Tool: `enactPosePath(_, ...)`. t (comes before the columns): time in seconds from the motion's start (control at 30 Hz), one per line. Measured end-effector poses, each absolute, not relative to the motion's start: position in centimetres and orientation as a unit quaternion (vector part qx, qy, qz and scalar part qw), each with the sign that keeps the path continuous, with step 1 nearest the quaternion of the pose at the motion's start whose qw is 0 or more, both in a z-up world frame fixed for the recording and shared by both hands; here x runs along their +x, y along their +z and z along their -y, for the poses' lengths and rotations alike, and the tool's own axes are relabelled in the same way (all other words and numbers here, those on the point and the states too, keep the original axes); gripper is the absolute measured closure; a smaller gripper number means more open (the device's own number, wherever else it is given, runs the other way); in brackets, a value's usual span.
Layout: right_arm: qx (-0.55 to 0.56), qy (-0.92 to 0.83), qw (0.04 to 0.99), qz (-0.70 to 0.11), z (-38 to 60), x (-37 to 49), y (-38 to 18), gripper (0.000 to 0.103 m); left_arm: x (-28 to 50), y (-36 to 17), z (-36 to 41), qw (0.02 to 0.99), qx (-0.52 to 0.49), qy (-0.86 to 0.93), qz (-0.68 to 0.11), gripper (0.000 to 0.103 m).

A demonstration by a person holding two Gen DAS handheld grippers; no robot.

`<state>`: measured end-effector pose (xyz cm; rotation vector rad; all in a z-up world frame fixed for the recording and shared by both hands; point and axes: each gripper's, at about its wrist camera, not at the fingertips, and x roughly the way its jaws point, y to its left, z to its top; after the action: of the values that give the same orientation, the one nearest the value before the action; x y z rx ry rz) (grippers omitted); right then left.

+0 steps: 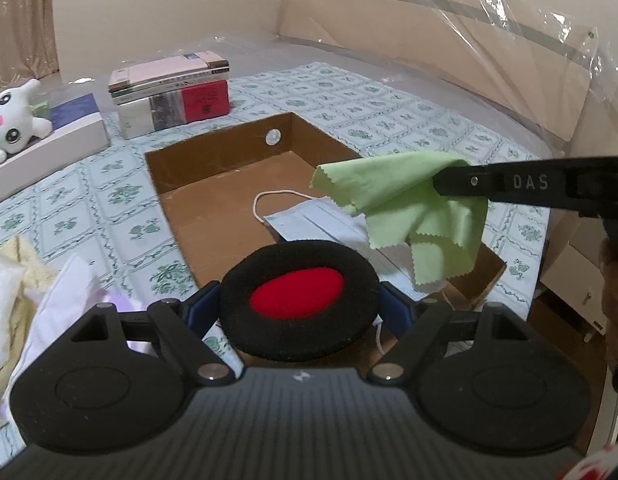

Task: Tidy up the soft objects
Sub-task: 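Carry the green cloth and black-red pad over the cardboard tray, then release the pad and cloth into the tray and withdraw both tools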

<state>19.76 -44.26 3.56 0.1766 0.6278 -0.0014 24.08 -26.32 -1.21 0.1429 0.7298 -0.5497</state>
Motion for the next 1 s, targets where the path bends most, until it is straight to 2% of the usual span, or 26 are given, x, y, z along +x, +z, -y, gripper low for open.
enactPosePath(0.13,0.096,-0.009,0.945,-0.314,44.8,19.9,3.0,0.1,24.8,-1.7,27.0,0.889,0.081,-0.273,-0.359,0.009)
enactPosePath(0.23,0.098,-0.012,0.944,-0.314,45.1,19.8,2.9,0.1,24.7,-1.6,26.7,0.889,0.083,-0.278,-0.355,0.006)
enactPosePath(0.9,0.135,0.03,0.941,-0.308,44.1,20.2,3.1,0.1,20.5,0.7,19.7,0.914,0.04,-0.21,-0.345,0.006)
enactPosePath(0.97,0.137,0.028,0.94,-0.31,44.1,20.3,2.8,0.096,20.3,0.6,19.2,0.914,0.035,-0.206,-0.347,0.007)
enactPosePath(1.0,0.139,0.025,0.941,-0.309,44.2,20.2,2.8,0.083,20.2,0.6,19.0,0.914,0.033,-0.205,-0.348,0.007)
